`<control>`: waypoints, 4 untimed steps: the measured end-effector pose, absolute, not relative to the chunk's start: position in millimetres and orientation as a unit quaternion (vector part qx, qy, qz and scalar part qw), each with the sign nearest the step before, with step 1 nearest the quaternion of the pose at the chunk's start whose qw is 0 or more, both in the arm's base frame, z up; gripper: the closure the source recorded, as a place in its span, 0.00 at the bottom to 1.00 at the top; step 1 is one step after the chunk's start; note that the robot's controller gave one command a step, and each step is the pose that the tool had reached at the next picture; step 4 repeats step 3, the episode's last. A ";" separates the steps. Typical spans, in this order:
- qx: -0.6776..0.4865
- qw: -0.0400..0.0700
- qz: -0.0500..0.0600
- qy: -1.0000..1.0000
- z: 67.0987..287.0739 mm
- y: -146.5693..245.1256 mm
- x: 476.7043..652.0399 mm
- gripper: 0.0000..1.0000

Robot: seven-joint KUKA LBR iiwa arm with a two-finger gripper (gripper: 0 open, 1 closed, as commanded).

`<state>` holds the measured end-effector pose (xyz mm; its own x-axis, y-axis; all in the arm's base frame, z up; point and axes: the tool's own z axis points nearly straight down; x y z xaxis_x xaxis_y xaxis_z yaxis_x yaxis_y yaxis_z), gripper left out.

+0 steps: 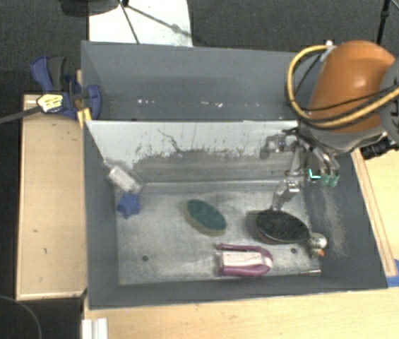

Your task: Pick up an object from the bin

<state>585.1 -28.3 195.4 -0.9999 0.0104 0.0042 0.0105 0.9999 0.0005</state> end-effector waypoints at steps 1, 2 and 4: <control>0.027 0.004 0.000 -1.000 72.1 -92.5 525.9 0.00; 0.029 -0.001 0.000 -1.000 76.5 -90.9 529.7 1.00; 0.032 -0.005 0.001 -0.999 238.4 -85.9 527.6 1.00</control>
Offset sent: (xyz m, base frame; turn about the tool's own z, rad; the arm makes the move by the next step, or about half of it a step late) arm -0.0561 -0.0622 -0.1198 -0.0682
